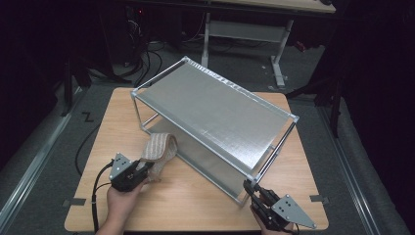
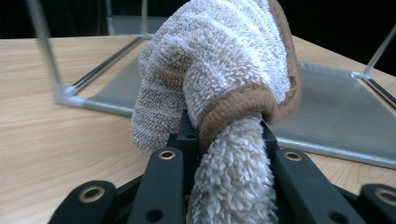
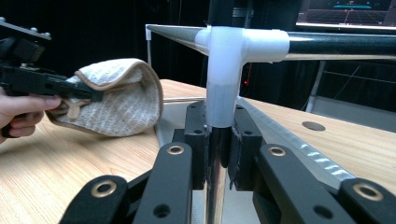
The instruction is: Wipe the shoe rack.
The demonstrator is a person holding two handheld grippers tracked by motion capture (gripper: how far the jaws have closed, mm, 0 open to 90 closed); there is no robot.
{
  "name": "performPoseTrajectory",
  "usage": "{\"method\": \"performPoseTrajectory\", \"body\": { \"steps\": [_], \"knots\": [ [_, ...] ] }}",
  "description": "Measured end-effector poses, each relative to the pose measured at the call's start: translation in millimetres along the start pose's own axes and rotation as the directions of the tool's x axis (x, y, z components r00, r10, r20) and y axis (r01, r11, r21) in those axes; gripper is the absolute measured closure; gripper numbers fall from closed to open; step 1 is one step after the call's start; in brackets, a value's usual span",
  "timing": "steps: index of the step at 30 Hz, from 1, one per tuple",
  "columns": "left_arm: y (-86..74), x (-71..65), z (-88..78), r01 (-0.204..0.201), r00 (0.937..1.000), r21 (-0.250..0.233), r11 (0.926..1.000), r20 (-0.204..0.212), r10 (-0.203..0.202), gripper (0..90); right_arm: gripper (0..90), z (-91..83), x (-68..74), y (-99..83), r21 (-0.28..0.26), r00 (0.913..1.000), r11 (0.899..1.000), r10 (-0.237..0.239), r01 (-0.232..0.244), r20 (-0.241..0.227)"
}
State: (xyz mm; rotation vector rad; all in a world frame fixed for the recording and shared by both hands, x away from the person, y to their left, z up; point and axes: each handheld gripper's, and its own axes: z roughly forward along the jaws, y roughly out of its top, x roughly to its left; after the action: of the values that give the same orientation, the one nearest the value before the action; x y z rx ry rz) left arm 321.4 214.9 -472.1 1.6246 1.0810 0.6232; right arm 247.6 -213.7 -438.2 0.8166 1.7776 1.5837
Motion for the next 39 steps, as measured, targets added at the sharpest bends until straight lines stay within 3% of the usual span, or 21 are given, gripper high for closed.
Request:
{"method": "performPoseTrajectory", "body": {
  "steps": [7, 10, 14, 15, 18, 20, 25, 28, 30, 32, 34, 39],
  "knots": [
    [14.9, -13.9, 28.3, -0.035, 0.9988, 0.015, 0.9993, 0.036, 0.035, 72.6, 80.5, 0.2, 0.4, 0.6, 0.002, 1.0, 1.0, -0.006, 0.006, 0.005],
    [16.2, -18.6, 38.7, -0.05, 0.9984, 0.014, 0.9987, 0.029, 0.049, 72.6, 80.5, 0.1, 1.1, 0.2, 0.0, 1.0, 1.0, -0.004, 0.004, 0.007],
    [14.3, -16.1, 61.0, -0.06, 0.9982, 0.044, 0.9972, 0.008, 0.06, 72.6, 80.4, -0.6, 1.1, -0.1, 0.0, 0.9999, 1.0, -0.012, 0.012, 0.0],
    [12.2, -12.9, 72.3, -0.044, 0.999, 0.067, 0.9968, -0.002, 0.044, 72.7, 80.5, -0.7, 0.8, 0.1, -0.002, 1.0, 1.0, -0.009, 0.009, -0.002],
    [11.6, -9.6, 82.4, -0.037, 0.9992, 0.088, 0.9955, -0.013, 0.038, 72.7, 80.5, -0.5, 0.9, 0.1, -0.003, 1.0, 1.0, 0.001, -0.001, -0.001],
    [13.2, -7.3, 92.7, -0.062, 0.9976, 0.116, 0.9913, -0.021, 0.065, 72.7, 80.5, -0.1, 0.9, 0.1, -0.003, 1.0, 1.0, -0.002, 0.002, -0.004],
    [18.3, -4.2, 113.8, -0.071, 0.9971, 0.169, 0.9829, -0.014, 0.075, 72.7, 80.5, 0.3, -0.2, 0.3, -0.001, 1.0, 1.0, -0.004, 0.004, -0.004],
    [17.6, -14.8, 121.9, -0.085, 0.9963, 0.189, 0.9782, 0.01, 0.085, 72.9, 80.5, 0.8, -0.6, 0.4, 0.0, 1.0, 1.0, 0.001, -0.001, -0.004],
    [13.8, -23.2, 128.0, -0.094, 0.9954, 0.223, 0.9703, 0.036, 0.089, 73.5, 80.4, 0.8, -0.5, 0.3, 0.0, 1.0, 1.0, 0.001, -0.001, -0.003],
    [11.3, -33.7, 131.1, -0.15, 0.9886, 0.238, 0.9597, 0.029, 0.147, 74.0, 80.5, 0.7, -0.4, 0.4, 0.002, 1.0, 1.0, 0.001, -0.001, -0.001],
    [12.0, -39.2, 132.1, -0.14, 0.99, 0.255, 0.9567, 0.051, 0.131, 74.2, 80.5, 0.7, -0.2, 0.5, 0.002, 1.0, 1.0, 0.001, -0.001, -0.001],
    [11.2, -58.6, 132.1, -0.201, 0.9793, 0.274, 0.9403, 0.077, 0.187, 74.4, 80.6, 1.6, 1.6, 1.3, 0.007, 0.9999, 1.0, -0.006, 0.006, -0.013]
  ]
}}
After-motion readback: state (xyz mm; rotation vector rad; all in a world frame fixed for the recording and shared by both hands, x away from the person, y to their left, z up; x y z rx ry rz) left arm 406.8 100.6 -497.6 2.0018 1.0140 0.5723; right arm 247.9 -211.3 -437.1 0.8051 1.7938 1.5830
